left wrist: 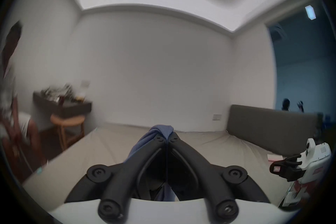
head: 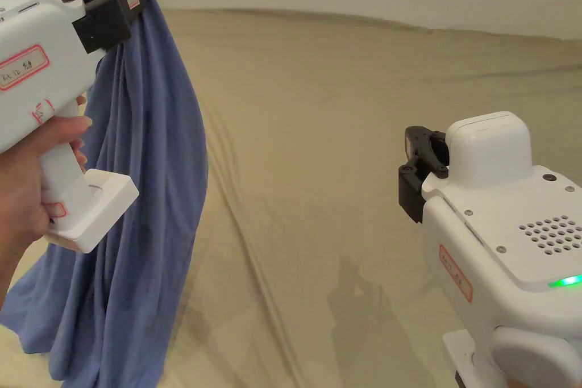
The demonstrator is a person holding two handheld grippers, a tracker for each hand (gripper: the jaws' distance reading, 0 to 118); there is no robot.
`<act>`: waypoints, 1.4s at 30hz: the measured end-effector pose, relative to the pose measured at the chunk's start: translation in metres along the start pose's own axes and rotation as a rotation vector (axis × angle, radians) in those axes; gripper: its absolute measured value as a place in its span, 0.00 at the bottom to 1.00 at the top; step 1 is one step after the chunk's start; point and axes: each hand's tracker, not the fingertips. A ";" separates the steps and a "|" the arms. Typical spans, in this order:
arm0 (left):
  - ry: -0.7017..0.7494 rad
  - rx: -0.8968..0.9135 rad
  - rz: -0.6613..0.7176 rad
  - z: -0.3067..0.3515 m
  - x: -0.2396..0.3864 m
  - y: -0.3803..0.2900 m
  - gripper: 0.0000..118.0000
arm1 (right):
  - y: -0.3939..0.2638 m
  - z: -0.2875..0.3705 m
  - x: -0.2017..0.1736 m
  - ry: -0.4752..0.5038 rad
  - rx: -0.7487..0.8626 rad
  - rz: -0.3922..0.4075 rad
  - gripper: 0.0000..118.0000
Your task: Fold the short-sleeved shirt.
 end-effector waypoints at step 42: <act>-0.077 -0.626 -0.038 -0.128 0.197 -0.256 0.90 | -0.056 0.029 0.137 -0.320 -0.159 0.000 0.00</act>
